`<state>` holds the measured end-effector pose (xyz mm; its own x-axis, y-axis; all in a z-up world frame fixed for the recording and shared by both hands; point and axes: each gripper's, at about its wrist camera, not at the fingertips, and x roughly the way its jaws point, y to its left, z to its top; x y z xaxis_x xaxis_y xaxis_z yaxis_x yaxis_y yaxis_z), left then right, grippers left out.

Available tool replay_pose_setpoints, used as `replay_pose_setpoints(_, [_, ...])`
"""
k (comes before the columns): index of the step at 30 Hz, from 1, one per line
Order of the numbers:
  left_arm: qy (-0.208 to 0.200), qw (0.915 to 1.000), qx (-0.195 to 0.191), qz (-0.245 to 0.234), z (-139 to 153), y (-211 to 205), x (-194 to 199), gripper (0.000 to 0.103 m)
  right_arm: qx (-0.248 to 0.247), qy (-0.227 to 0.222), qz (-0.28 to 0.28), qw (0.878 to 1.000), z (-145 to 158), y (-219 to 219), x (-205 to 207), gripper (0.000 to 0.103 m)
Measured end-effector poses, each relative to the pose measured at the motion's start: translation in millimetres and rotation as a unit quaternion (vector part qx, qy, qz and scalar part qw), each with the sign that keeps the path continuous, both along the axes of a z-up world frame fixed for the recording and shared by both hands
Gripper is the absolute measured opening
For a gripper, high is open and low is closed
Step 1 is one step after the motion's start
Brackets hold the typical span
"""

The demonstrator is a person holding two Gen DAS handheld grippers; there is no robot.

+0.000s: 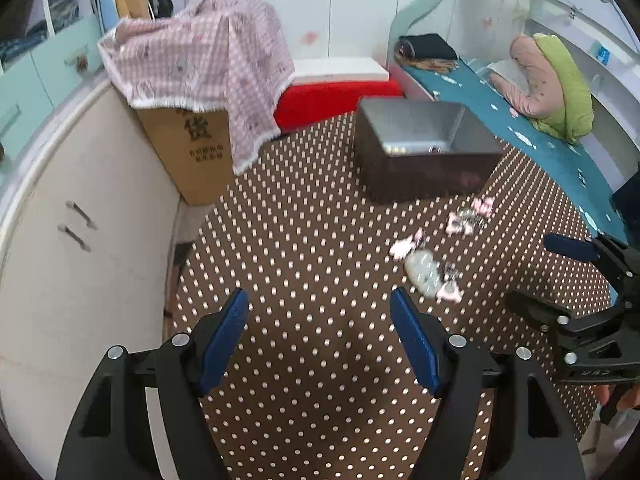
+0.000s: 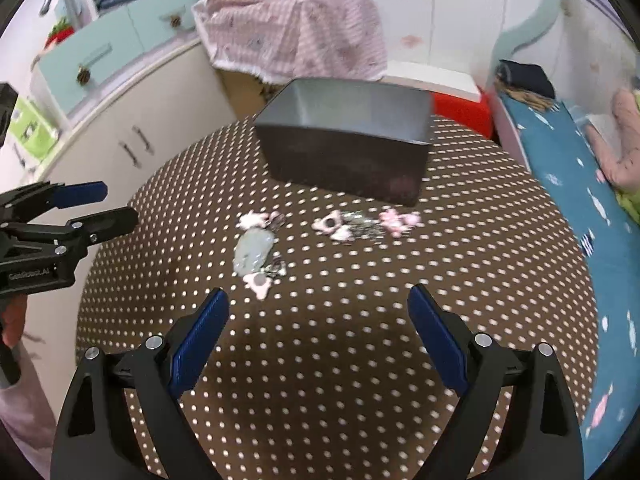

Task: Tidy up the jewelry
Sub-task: 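Move both open tools back over the remaining charms on the table, then grasp a small pink charm with the right tool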

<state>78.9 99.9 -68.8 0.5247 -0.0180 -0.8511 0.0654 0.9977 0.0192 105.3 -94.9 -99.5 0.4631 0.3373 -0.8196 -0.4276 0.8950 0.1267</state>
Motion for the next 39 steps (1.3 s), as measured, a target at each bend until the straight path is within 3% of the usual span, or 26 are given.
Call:
replay_pose_setpoints(5, [0.021,0.9997,-0.011,-0.001,-19,7,-1,0.071,-0.017,0.008,0.038,0.999,-18,29,5,0.087])
replay_pose_setpoints(7, [0.026,0.9996,-0.013,0.000,-24,10,0,0.071,-0.024,0.013,0.044,0.999,-24,36,9,0.066])
replay_pose_setpoints(9, [0.031,0.9994,-0.017,0.003,-28,15,1,0.071,-0.024,0.035,0.047,0.998,-33,42,17,0.054])
replay_pose_setpoints(17, [0.044,0.9986,-0.028,0.006,-40,22,11,0.071,-0.057,0.007,0.071,0.996,-39,64,18,0.049])
replay_pose_setpoints(19, [0.046,0.9985,-0.029,0.002,-42,20,13,0.071,-0.052,0.003,0.086,0.995,-38,67,16,0.036])
replay_pose_setpoints(25, [0.048,0.9984,-0.028,-0.011,-41,7,15,0.071,-0.039,0.007,0.087,0.995,-38,60,17,0.012])
replay_pose_setpoints(31, [0.045,0.9968,-0.050,-0.044,-35,-16,22,0.071,-0.032,0.006,0.046,0.998,-37,25,23,0.008])
replay_pose_setpoints(35, [0.044,0.9923,-0.085,-0.078,-31,-40,34,0.071,-0.018,0.001,0.013,1.000,-34,-5,31,0.008])
replay_pose_setpoints(39, [0.042,0.9894,-0.086,-0.109,-31,-70,48,0.071,-0.004,-0.008,-0.018,1.000,-27,-41,43,0.008])
